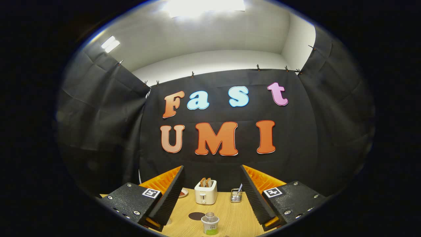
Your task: Take the bottle from table, then pour the juice into the cup, finally place the bottle on the coaster
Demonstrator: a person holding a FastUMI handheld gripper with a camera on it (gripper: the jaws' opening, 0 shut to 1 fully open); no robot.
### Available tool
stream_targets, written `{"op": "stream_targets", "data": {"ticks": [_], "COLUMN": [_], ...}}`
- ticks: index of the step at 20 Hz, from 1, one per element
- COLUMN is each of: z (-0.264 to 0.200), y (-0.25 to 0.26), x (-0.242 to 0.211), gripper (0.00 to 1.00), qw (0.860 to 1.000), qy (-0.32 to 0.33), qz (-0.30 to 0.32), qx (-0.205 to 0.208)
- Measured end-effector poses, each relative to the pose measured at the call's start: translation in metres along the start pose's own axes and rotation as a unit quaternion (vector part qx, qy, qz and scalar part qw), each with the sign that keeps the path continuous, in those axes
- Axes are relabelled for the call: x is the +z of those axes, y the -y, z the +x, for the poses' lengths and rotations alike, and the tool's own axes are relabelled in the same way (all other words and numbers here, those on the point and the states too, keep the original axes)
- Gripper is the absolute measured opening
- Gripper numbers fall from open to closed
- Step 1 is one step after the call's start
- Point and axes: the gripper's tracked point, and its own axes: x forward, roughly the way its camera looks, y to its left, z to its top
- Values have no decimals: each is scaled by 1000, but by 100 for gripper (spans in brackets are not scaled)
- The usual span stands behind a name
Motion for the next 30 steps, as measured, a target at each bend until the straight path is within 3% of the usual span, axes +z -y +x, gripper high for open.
{"op": "stream_targets", "data": {"ticks": [5,14,24,30], "z": [2,8,24,30], "y": [3,-19,-17,-13], "x": [-48,-141,-246,-298], "gripper": [98,98,98,98], "qw": [1000,994,986,982], "qy": [-11,-71,-149,-182], "qz": [-15,71,79,54], "qx": [-10,38,13,-1]}}
